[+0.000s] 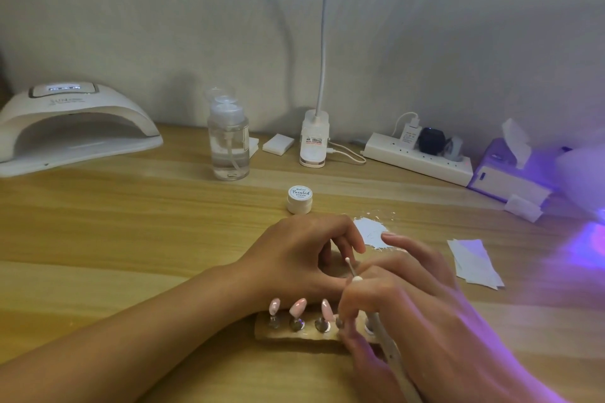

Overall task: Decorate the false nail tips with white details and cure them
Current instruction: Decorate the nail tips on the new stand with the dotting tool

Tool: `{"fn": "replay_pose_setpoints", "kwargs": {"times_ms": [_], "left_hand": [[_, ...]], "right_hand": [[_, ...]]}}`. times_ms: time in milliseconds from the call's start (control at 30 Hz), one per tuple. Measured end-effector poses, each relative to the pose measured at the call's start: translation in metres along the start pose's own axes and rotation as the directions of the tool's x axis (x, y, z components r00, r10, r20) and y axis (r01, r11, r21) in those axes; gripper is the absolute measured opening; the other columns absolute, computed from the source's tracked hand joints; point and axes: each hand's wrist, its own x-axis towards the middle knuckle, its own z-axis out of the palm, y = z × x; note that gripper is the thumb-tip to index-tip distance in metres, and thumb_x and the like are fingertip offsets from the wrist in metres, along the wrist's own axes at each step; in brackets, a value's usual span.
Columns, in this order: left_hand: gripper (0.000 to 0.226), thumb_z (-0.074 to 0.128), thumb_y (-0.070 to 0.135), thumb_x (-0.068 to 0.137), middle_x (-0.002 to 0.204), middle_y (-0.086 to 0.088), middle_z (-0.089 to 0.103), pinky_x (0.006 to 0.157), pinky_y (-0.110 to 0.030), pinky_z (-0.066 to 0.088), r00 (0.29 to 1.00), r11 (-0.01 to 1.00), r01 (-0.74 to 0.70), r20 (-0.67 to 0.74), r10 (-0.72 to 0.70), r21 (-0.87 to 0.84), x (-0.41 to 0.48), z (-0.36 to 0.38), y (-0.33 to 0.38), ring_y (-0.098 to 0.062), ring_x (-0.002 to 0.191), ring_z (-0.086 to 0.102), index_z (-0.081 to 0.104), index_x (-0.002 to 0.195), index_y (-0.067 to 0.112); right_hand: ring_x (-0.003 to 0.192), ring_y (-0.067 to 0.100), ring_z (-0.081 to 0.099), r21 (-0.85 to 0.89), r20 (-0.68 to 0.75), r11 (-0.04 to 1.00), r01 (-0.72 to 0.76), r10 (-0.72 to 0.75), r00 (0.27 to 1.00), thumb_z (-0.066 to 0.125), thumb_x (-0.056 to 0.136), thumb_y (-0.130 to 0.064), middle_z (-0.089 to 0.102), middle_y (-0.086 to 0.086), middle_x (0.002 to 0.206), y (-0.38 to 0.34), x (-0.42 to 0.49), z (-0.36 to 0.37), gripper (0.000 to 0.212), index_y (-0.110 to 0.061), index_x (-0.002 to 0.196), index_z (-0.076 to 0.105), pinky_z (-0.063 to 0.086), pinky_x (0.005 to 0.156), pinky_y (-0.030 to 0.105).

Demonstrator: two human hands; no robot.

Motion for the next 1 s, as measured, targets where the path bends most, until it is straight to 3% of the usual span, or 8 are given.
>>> {"fn": "replay_pose_setpoints", "kwargs": {"times_ms": [67, 100, 167, 233, 333, 433, 833, 1000], "left_hand": [[0.034, 0.066, 0.045, 0.071, 0.087, 0.018, 0.066, 0.061, -0.023, 0.045, 1.0, 1.0, -0.024, -0.007, 0.024, 0.019, 0.0, 0.0, 0.0, -0.004, 0.07, 0.059, 0.064, 0.101, 0.031], [0.034, 0.065, 0.047, 0.071, 0.087, 0.018, 0.066, 0.06, -0.024, 0.045, 1.0, 1.0, -0.024, -0.013, 0.024, 0.017, -0.001, 0.001, 0.001, -0.006, 0.07, 0.06, 0.064, 0.1, 0.031], [0.031, 0.064, 0.049, 0.072, 0.083, 0.02, 0.065, 0.059, -0.024, 0.044, 0.999, 1.0, -0.019, -0.043, 0.019, 0.013, -0.001, 0.002, 0.001, -0.007, 0.068, 0.06, 0.064, 0.097, 0.032], [0.021, 0.069, 0.042, 0.077, 0.083, 0.021, 0.066, 0.059, -0.022, 0.042, 0.996, 1.0, -0.014, -0.082, 0.016, 0.026, 0.0, 0.003, -0.001, -0.005, 0.065, 0.058, 0.063, 0.094, 0.032], [0.018, 0.075, 0.027, 0.081, 0.09, 0.02, 0.066, 0.063, -0.02, 0.043, 0.99, 0.999, 0.022, -0.143, -0.018, 0.029, 0.002, 0.0, -0.004, -0.007, 0.07, 0.059, 0.063, 0.093, 0.034], [0.024, 0.079, 0.033, 0.078, 0.097, 0.022, 0.063, 0.064, -0.019, 0.046, 0.99, 0.999, 0.02, -0.138, -0.016, 0.031, 0.003, 0.0, -0.002, -0.007, 0.077, 0.058, 0.061, 0.094, 0.039], [0.009, 0.073, 0.027, 0.084, 0.084, 0.023, 0.063, 0.059, -0.012, 0.044, 0.985, 0.996, -0.074, -0.153, 0.08, 0.04, 0.004, 0.001, -0.001, -0.007, 0.073, 0.06, 0.067, 0.091, 0.028], [0.008, 0.074, 0.025, 0.086, 0.078, 0.028, 0.063, 0.06, -0.013, 0.041, 0.979, 1.0, 0.01, -0.204, -0.009, 0.005, 0.004, 0.001, -0.004, -0.004, 0.068, 0.06, 0.068, 0.088, 0.03]], "right_hand": [[0.065, -0.018, 0.023, -0.139, -0.005, 0.988, -0.065, 0.065, 0.998, 0.067, 0.044, -0.079, 0.015, -0.022, 0.042, -0.004, -0.008, 0.003, 0.059, -0.041, 0.028, 0.026, 0.009, 0.097, -0.008], [0.077, -0.024, 0.025, -0.025, -0.039, 0.993, -0.113, 0.112, 0.993, 0.076, 0.027, -0.071, 0.021, -0.025, 0.046, -0.01, -0.001, -0.008, 0.044, -0.047, 0.035, 0.04, 0.018, 0.093, -0.007], [0.094, -0.018, 0.047, 0.134, -0.217, 0.988, -0.081, 0.109, 0.97, 0.08, 0.04, -0.03, 0.05, -0.026, 0.065, -0.017, 0.008, -0.033, 0.038, -0.046, 0.067, 0.057, 0.036, 0.099, 0.015], [0.079, -0.005, 0.063, 0.411, -0.232, 0.886, -0.216, 0.331, 0.915, 0.075, 0.045, -0.025, 0.061, -0.02, 0.063, -0.023, 0.008, -0.052, 0.035, -0.044, 0.07, 0.06, 0.046, 0.083, 0.029], [0.079, 0.009, 0.066, 0.371, -0.324, 0.892, -0.259, 0.386, 0.864, 0.074, 0.069, -0.019, 0.065, -0.014, 0.077, -0.017, 0.012, -0.059, 0.04, -0.036, 0.095, 0.048, 0.046, 0.073, 0.021], [0.067, 0.005, 0.062, 0.49, -0.178, 0.774, -0.401, 0.539, 0.823, 0.077, 0.08, -0.016, 0.066, -0.014, 0.082, -0.004, 0.016, -0.058, 0.038, -0.031, 0.097, 0.047, 0.044, 0.061, 0.014], [0.072, 0.0, 0.067, 0.584, -0.022, 0.631, -0.511, 0.641, 0.767, 0.076, 0.083, -0.03, 0.07, -0.02, 0.082, 0.004, 0.019, -0.035, 0.029, -0.033, 0.096, 0.051, 0.048, 0.067, 0.024], [0.074, 0.006, 0.067, 0.693, -0.101, 0.538, -0.479, 0.731, 0.675, 0.05, 0.079, -0.07, 0.072, -0.011, 0.077, 0.009, 0.021, -0.038, 0.037, -0.036, 0.092, 0.054, 0.049, 0.069, 0.029]]}}
